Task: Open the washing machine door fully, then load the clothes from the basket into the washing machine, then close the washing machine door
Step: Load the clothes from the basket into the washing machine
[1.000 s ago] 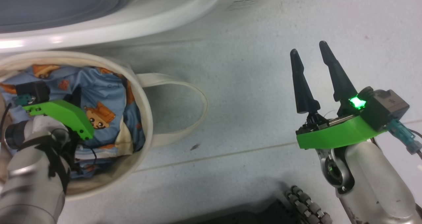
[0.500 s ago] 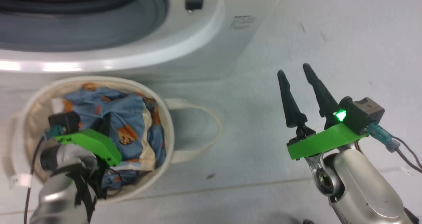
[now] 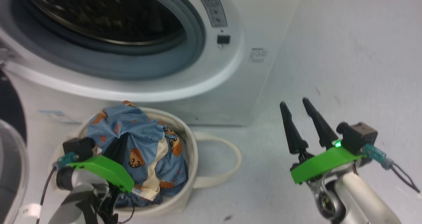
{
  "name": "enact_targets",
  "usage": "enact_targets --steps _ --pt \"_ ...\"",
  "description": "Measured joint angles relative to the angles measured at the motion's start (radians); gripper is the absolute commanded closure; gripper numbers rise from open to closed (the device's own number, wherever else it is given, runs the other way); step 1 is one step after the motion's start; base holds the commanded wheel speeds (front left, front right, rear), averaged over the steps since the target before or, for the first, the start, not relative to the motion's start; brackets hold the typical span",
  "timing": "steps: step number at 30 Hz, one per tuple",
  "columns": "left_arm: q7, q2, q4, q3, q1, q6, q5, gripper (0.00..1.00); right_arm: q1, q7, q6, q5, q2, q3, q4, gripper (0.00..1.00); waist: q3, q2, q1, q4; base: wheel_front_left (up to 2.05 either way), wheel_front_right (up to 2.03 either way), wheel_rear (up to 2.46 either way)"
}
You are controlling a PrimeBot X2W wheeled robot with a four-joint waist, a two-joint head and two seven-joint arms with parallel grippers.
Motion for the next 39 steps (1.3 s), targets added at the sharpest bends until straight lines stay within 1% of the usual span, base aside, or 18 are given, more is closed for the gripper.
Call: enact_targets --steps 6,10,13,17,22,25,31,35,39 --pt "0.0 0.012 -0.161 0.051 0.086 0.0 0.04 1.0 0.062 0.0 0.0 0.021 0.0 -0.005 0.008 0.0 -0.105 0.0 0.0001 0.032 0.0 0.0 0.0" --pt "-0.001 0.015 -0.286 0.103 0.138 0.0 0.065 1.0 0.099 0.0 0.0 0.036 -0.001 -0.013 0.008 0.0 -0.165 0.0 0.0 0.044 0.0 0.0 0.0" --pt "-0.001 0.013 -0.357 0.125 0.174 0.0 0.083 1.0 0.124 0.0 0.0 0.048 -0.004 -0.027 0.01 0.0 -0.202 0.0 0.0001 0.049 0.0 0.0 0.0" --pt "0.0 0.014 -0.413 0.126 0.204 0.001 0.086 1.0 0.155 0.0 0.0 0.057 -0.007 -0.024 0.011 0.0 -0.238 0.0 0.0001 0.053 0.0 0.0 0.0" --pt "0.025 0.033 -0.489 0.131 0.202 0.002 0.084 1.0 0.156 0.0 0.0 0.064 -0.018 -0.012 0.015 0.0 -0.246 0.0 0.0003 0.045 0.0 0.0 0.0" --pt "0.038 0.045 -0.516 0.134 0.202 0.003 0.082 1.0 0.156 0.0 0.0 0.064 -0.021 -0.01 0.014 0.0 -0.245 0.0 0.0003 0.04 0.0 0.0 0.0" --pt "0.058 0.071 -0.572 0.156 0.181 0.024 0.078 1.0 0.156 0.0 0.0 0.064 -0.021 -0.022 0.014 0.0 -0.244 0.0 0.0003 0.023 0.0 0.0 0.0" --pt "0.053 0.078 -0.588 0.16 0.116 0.03 0.08 1.0 0.158 0.0 0.0 0.052 -0.021 -0.047 0.013 0.0 -0.236 0.0 0.0003 0.014 0.0 0.0 0.0" --pt "0.049 0.085 -0.55 0.162 0.03 0.034 0.093 1.0 0.174 0.0 0.0 0.032 -0.023 -0.08 0.007 0.0 -0.226 0.0 0.0003 -0.007 0.0 0.0 0.0"
